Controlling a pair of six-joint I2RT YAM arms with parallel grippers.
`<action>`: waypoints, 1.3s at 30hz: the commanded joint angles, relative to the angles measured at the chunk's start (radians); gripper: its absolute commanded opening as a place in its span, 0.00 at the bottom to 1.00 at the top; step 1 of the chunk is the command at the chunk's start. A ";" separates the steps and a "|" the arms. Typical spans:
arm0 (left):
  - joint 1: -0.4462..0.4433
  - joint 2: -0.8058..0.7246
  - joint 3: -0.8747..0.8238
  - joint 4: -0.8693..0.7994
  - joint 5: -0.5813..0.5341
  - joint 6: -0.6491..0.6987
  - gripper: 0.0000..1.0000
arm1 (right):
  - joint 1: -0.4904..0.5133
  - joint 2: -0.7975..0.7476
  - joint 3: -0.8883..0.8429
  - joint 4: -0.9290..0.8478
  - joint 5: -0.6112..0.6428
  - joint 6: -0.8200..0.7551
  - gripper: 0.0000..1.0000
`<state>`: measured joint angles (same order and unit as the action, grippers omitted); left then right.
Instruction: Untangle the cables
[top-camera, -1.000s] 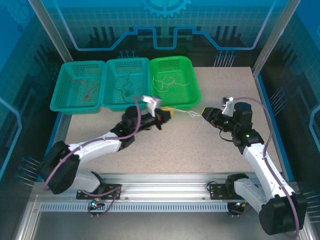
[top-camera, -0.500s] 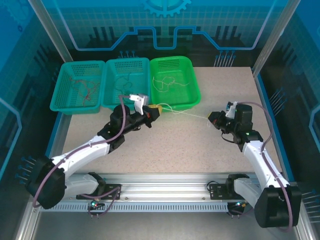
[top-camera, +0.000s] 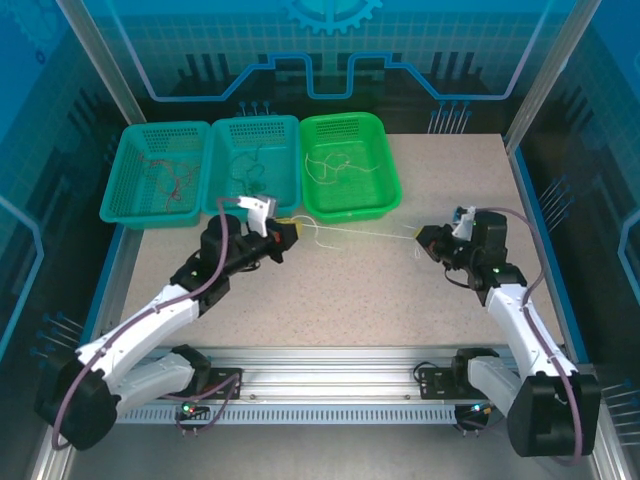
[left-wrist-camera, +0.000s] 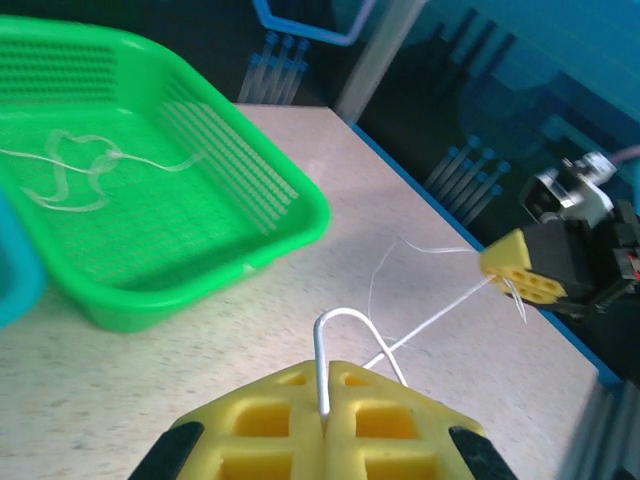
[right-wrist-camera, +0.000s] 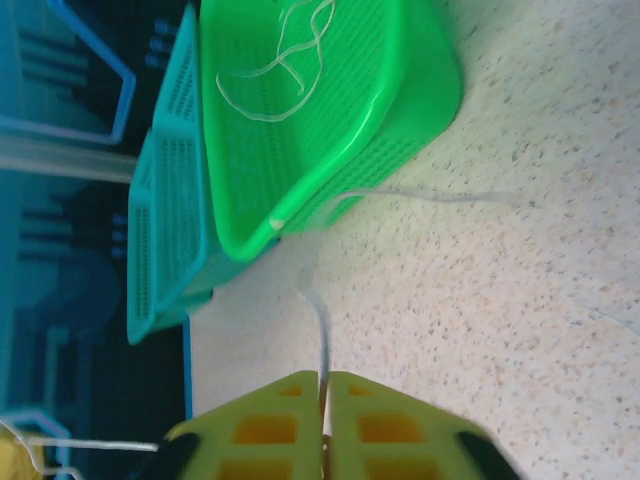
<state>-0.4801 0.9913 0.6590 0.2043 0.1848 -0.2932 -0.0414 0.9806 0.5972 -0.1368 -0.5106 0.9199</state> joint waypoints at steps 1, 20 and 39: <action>0.058 -0.078 0.050 -0.024 -0.097 0.053 0.00 | -0.046 0.016 -0.050 0.004 0.136 -0.010 0.00; 0.060 -0.105 0.042 -0.088 -0.149 0.032 0.00 | -0.227 0.013 -0.138 -0.070 0.161 0.042 0.12; 0.099 -0.105 0.146 -0.143 -0.173 0.074 0.00 | -0.418 -0.087 -0.187 -0.032 0.128 0.068 0.00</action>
<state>-0.4095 0.9180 0.7361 0.0456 0.0872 -0.2451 -0.4248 0.8959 0.4347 -0.1875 -0.4271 0.9871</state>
